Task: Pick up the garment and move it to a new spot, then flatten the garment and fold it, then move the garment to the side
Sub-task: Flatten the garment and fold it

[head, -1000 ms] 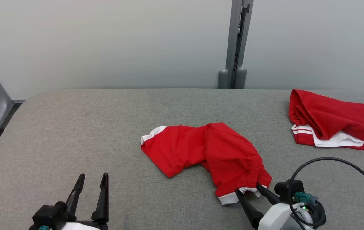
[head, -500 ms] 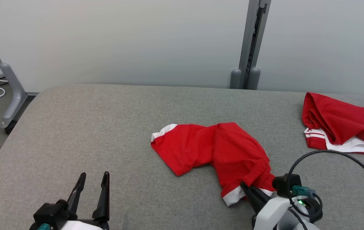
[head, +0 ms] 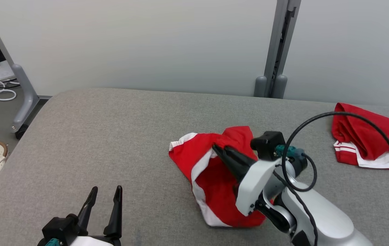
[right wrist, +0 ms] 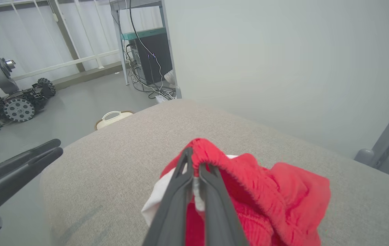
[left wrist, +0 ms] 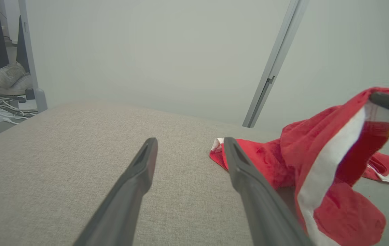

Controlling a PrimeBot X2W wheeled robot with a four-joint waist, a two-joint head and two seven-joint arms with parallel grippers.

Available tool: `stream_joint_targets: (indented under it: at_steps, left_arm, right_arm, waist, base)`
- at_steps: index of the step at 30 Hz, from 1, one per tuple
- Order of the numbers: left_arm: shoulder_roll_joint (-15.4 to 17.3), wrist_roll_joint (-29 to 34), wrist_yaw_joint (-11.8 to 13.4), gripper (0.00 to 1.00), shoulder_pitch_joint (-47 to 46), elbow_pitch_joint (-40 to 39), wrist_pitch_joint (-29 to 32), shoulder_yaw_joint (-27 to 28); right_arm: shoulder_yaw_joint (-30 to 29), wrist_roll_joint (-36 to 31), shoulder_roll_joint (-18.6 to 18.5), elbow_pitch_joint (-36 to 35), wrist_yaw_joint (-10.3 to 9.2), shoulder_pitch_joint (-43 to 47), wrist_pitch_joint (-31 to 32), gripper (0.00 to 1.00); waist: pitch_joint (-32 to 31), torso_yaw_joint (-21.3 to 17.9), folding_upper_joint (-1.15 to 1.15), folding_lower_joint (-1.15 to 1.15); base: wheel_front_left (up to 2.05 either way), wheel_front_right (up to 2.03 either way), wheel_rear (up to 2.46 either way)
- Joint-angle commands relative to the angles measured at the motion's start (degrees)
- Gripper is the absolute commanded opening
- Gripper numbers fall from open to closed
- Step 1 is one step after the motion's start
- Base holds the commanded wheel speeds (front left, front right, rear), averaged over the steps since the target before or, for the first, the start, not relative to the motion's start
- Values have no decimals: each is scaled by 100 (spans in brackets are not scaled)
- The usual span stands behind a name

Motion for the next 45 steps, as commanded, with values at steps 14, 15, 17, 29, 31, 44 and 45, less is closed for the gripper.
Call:
stream_joint_targets:
  at_steps: [14, 15, 17, 29, 31, 44, 45]
  left_arm:
    - [19, -108, -42, 100, -65, 121, -6, -49]
    - [17, -108, -43, 100, -43, 129, -6, -55]
    - [16, -133, -44, 100, -13, 144, -6, -81]
    - [17, -155, -53, 100, -45, 255, -6, -229]
    - [18, -165, -53, 100, -58, 269, -6, -246]
    - [113, -324, -51, 100, -167, 535, -6, -568]
    - [120, -348, -51, 100, -174, 557, -6, -582]
  right_arm:
    - [-154, 279, -207, 265, 4, -1052, -570, 0]
    - [-187, 269, -281, 272, 4, -967, -581, 0]
    - [-260, 263, -433, 236, 4, -775, -595, 0]
    - [-977, 421, -1284, -70, 4, 951, -583, 0]
    - [-1044, 427, -1305, -64, 4, 1081, -583, 0]
    - [-1290, 700, -1345, 229, 4, 1972, -693, 24]
    - [-1292, 687, -1361, 289, 4, 2000, -698, 24]
  waist:
    - [-29, -69, 0, 0]
    - [-30, -98, 0, 0]
    - [-30, -168, 0, 0]
    - [24, -614, 0, 0]
    - [29, -647, 0, 0]
    - [81, -897, 0, 0]
    - [86, -900, 0, 0]
  base:
    - [0, 0, 0]
    - [0, 0, 0]
    - [0, 0, 0]
    - [0, 0, 0]
    - [0, 0, 0]
    - [0, 0, 0]
    - [0, 0, 0]
